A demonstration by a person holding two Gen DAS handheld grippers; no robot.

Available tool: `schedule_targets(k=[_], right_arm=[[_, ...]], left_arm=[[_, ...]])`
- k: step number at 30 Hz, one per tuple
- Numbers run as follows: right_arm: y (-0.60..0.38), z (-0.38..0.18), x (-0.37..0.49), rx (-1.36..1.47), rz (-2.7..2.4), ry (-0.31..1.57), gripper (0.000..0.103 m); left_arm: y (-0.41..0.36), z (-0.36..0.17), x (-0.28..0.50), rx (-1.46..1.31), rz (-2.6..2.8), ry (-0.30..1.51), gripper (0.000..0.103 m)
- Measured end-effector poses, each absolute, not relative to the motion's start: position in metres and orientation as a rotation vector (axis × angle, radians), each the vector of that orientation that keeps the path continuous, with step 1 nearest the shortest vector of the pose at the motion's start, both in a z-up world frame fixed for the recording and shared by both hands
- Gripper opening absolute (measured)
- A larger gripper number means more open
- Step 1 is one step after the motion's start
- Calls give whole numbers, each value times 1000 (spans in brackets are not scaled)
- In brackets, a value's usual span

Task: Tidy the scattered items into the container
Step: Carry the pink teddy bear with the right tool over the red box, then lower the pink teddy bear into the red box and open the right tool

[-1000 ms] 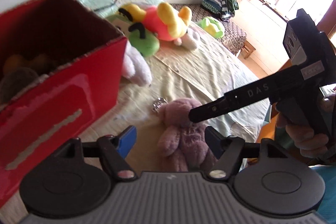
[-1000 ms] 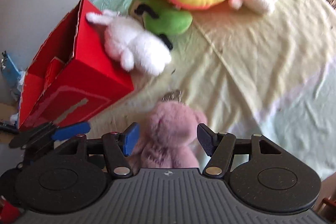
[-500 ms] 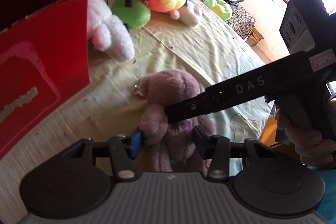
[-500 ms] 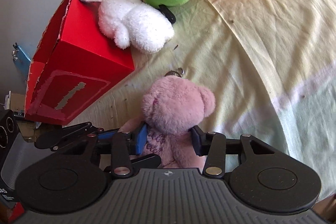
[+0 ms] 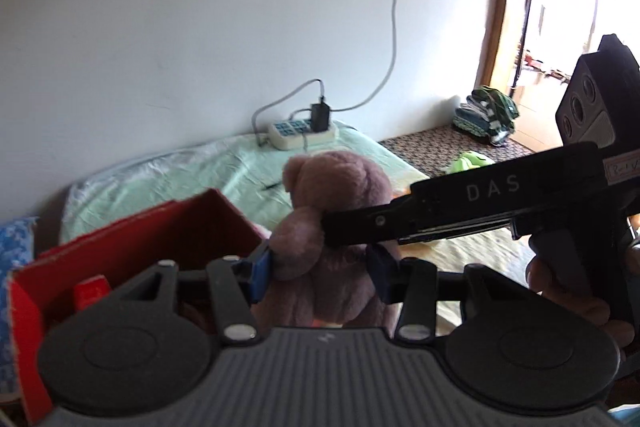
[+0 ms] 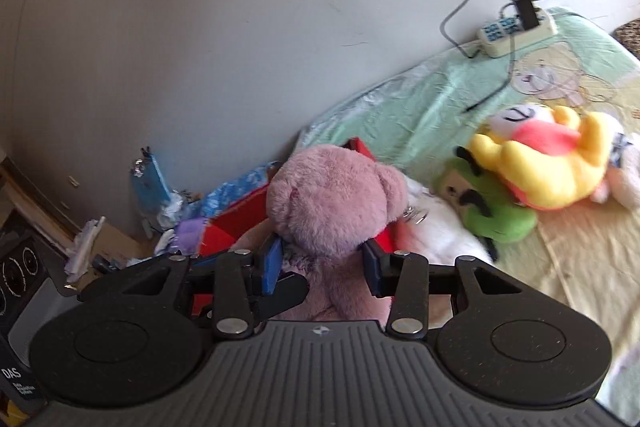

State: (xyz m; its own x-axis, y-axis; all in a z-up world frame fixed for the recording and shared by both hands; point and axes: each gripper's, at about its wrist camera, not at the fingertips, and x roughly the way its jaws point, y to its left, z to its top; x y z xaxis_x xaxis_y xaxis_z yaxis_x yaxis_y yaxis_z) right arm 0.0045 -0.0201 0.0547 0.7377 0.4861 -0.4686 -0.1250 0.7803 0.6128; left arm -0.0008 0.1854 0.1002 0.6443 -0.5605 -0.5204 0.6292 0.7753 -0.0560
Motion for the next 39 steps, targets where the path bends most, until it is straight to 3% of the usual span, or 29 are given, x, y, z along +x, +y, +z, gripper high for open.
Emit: schedule_targets(k=[9, 20, 32, 39], right_arm=[[92, 29, 98, 542, 538, 792, 44], [169, -8, 146, 443, 580, 931, 44], [198, -11, 151, 228, 587, 912, 48], [168, -1, 142, 408, 596, 870, 50]], left_arm=[[286, 84, 49, 59, -361, 640, 49], [340, 43, 81, 49, -180, 741, 49], [333, 28, 88, 98, -184, 759, 47], [330, 32, 88, 87, -189, 778, 52]])
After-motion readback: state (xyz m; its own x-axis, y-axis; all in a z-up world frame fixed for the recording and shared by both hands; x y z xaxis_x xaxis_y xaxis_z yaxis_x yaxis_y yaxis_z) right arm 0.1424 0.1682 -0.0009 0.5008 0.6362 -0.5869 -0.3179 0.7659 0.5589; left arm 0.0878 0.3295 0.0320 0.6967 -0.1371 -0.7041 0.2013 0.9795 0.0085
